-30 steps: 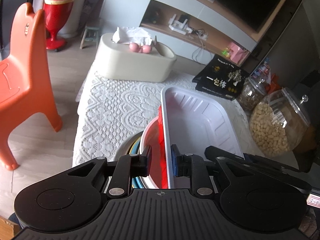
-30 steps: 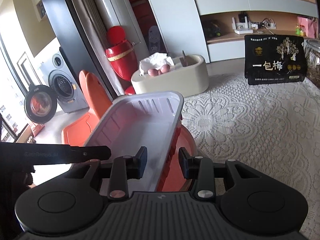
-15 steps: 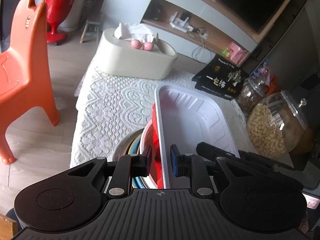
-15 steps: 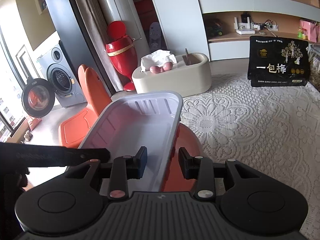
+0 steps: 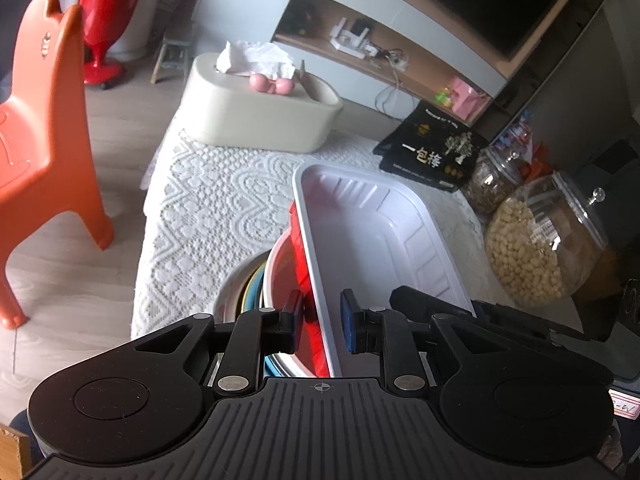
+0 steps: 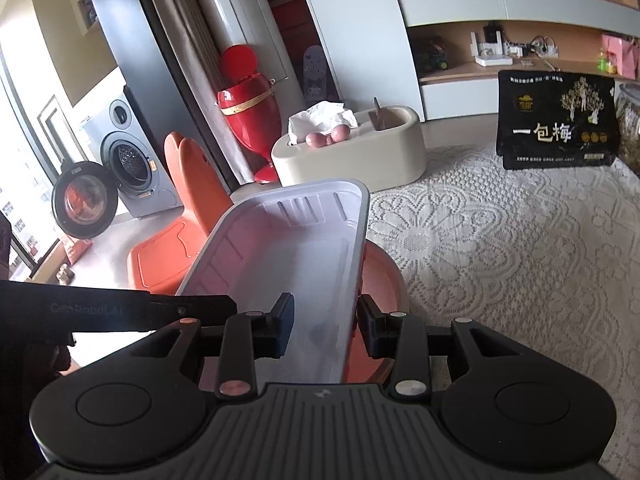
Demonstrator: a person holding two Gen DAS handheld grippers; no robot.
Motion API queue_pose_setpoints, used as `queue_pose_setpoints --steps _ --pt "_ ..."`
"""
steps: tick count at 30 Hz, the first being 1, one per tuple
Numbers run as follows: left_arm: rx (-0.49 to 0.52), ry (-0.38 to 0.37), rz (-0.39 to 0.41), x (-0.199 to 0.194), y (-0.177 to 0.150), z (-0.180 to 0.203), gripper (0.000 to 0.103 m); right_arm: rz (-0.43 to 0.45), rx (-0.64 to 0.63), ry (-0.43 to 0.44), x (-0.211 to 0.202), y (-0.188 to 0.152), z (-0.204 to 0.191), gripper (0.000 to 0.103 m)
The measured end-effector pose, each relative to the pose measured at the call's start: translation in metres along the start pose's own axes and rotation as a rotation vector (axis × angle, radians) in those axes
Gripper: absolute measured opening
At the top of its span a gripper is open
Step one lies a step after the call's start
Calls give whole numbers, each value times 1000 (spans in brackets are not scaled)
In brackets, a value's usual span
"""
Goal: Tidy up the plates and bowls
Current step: 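Lower the tray onto the white bowl and open both tools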
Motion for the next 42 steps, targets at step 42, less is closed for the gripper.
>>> queue_pose_setpoints --steps 42 --pt "-81 -17 28 -8 11 -13 23 119 12 -84 -15 5 7 35"
Point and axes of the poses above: each gripper's, at about its wrist camera, not at the fingertips, and x roughly the way its jaws point, z to its right, y to its top, the point moved 2 cm from there along x, roughly the way its jaws point, and after that the axes turned 10 degrees about -z, right-handed, at the moved point
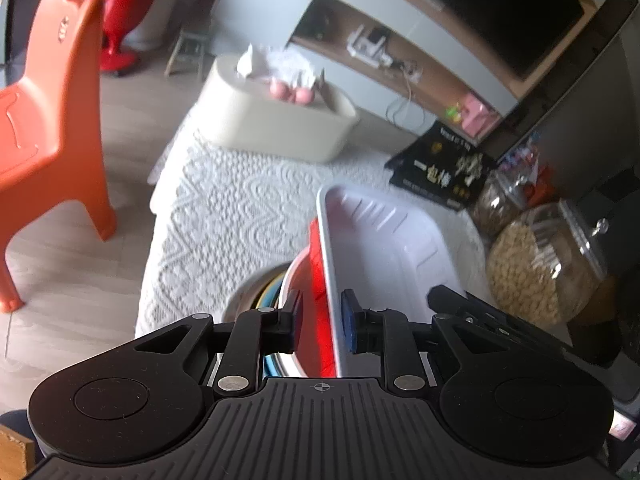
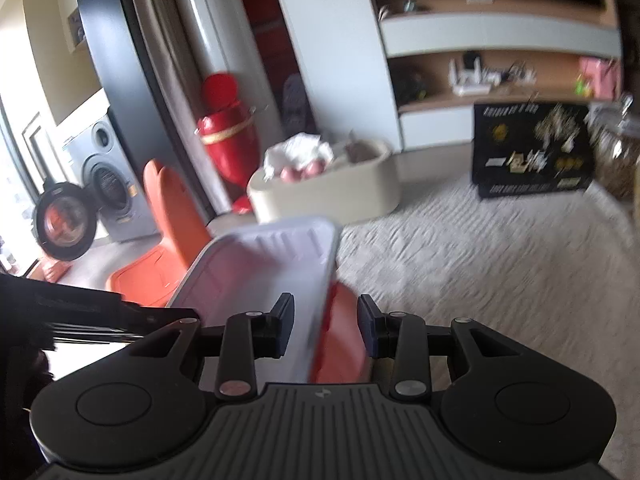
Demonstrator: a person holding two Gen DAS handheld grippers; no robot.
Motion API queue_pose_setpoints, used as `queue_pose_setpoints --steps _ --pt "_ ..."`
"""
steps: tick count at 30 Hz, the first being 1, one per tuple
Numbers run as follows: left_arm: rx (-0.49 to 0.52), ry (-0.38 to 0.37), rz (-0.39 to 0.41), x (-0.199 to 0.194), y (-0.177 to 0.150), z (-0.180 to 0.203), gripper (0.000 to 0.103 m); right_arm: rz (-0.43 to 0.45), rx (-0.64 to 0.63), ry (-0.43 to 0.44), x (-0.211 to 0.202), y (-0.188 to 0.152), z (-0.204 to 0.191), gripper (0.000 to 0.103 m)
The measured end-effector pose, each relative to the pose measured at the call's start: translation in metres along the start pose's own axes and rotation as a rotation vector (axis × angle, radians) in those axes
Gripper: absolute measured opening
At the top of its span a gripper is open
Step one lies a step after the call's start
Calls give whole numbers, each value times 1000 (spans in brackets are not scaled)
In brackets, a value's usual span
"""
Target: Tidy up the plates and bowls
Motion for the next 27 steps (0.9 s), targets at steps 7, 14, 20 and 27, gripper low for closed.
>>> queue_pose_setpoints --steps 7,14,20,27 --pt "-4 34 116 -34 -11 14 23 131 -17 -10 -45 1 2 37" --pt "54 119 252 -80 -98 48 23 151 -60 76 -113 -28 12 80" --pt "139 182 233 -54 -180 85 17 39 -4 123 -125 -89 26 83" --pt "164 198 164 -40 -217 104 16 -58 -28 -6 -120 -145 34 83"
Point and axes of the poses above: each gripper's, at about its wrist camera, not at the fingertips, and x roughly the way its jaws point, z to its right, y to its top, the point moved 2 cm from there along x, roughly the way its jaws point, and after that the axes turned 10 degrees about -z, right-handed, at the moved point
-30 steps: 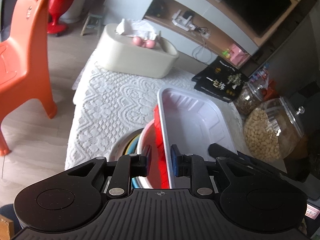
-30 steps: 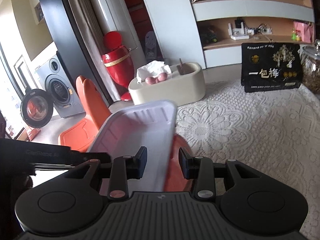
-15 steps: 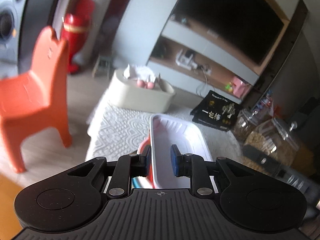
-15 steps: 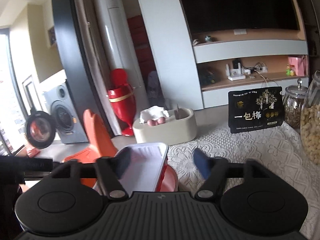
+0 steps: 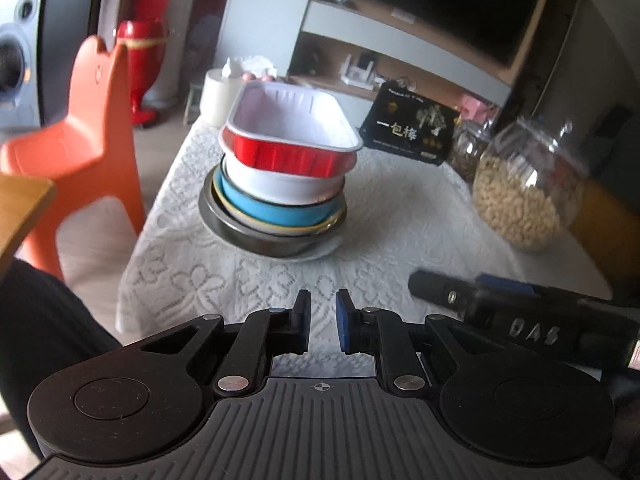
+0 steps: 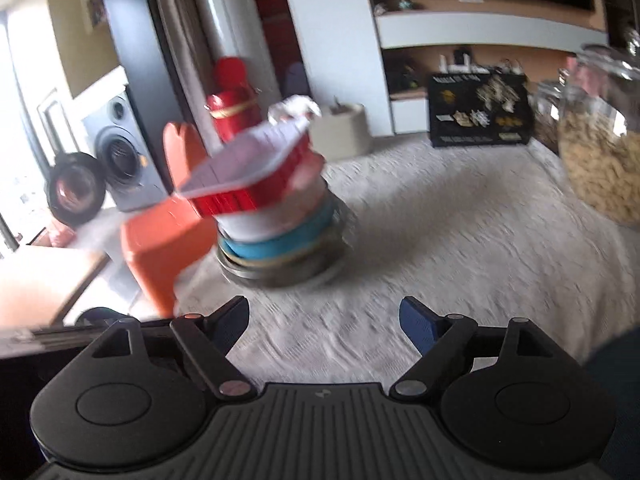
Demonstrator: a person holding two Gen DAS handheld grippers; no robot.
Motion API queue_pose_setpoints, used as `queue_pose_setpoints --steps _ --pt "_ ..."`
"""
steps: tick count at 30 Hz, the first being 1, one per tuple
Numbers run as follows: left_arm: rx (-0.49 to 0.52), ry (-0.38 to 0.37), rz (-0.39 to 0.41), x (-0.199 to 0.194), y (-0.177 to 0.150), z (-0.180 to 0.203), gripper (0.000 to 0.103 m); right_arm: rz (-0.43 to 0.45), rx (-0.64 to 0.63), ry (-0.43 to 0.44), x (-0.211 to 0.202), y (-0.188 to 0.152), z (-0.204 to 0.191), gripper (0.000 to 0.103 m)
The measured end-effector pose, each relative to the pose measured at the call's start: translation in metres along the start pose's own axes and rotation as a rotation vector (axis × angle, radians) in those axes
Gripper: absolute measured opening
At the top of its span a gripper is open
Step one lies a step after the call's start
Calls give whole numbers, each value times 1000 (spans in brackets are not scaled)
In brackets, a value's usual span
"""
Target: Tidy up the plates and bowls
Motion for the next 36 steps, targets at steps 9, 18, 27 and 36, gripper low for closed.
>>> queue_pose_setpoints --steps 9,18,27,36 --pt "79 117 26 -6 -9 19 14 -49 -40 -24 6 -10 -3 83" --pt "63 113 12 -2 -8 16 13 -50 -52 -29 4 -9 -8 83" --pt "52 109 3 -2 -9 13 13 -57 -51 -24 5 -9 -7 83" --pt "46 106 -1 -1 -10 13 13 -58 -51 -24 6 -9 -7 83"
Point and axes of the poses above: each gripper's, at about its wrist camera, not at the fingertips, and x roughly the way its jaws point, z to its right, y to its top, the point moved 2 cm from there along x, roughly the way its jaws point, and after that the axes turned 10 degrees about -z, right-handed, at the moved point
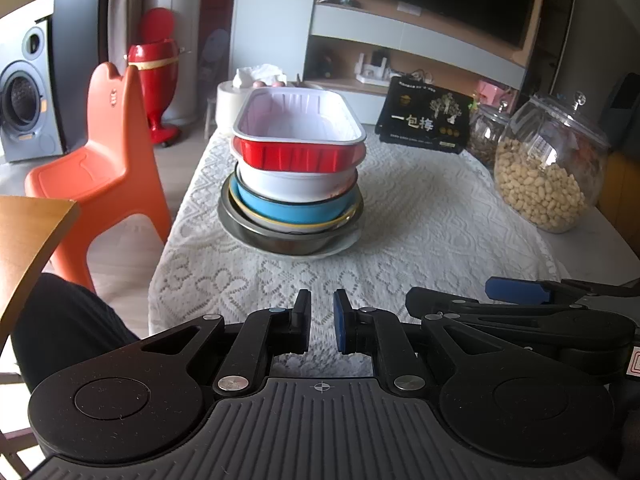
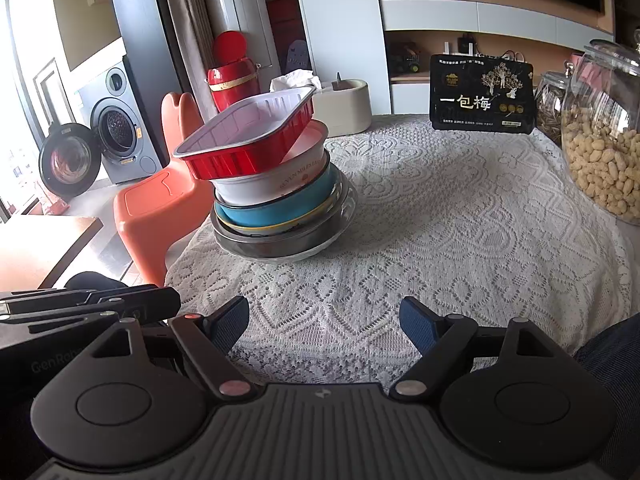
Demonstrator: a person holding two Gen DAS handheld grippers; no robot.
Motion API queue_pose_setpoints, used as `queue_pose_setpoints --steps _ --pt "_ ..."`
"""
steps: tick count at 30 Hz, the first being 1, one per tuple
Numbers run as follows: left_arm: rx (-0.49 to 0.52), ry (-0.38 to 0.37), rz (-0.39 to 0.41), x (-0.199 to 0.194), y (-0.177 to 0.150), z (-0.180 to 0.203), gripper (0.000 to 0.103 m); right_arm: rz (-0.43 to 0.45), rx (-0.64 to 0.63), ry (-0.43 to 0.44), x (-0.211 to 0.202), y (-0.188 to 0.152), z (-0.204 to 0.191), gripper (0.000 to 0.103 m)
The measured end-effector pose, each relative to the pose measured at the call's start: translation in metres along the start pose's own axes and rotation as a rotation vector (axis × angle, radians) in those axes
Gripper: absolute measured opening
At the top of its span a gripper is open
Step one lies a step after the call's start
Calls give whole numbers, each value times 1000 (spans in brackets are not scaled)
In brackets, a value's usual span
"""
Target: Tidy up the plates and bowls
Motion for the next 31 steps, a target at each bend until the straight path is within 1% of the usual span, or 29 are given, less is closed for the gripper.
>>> queue_pose_setpoints --steps 21,31 --pt "-5 4 -1 0 0 -1 13 3 -1 1 0 0 0 83" --pt "-3 19 23 -6 1 1 14 37 9 30 -8 2 3 83"
Point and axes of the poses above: each gripper's, at about its wrist camera, not at the fingertips, and x roughly the way its jaws point, z to its right, y to its top, the point moved 2 cm from there along x, roughly the way its jaws point, and after that the axes turned 10 degrees about -z, right-handed, at the moved point
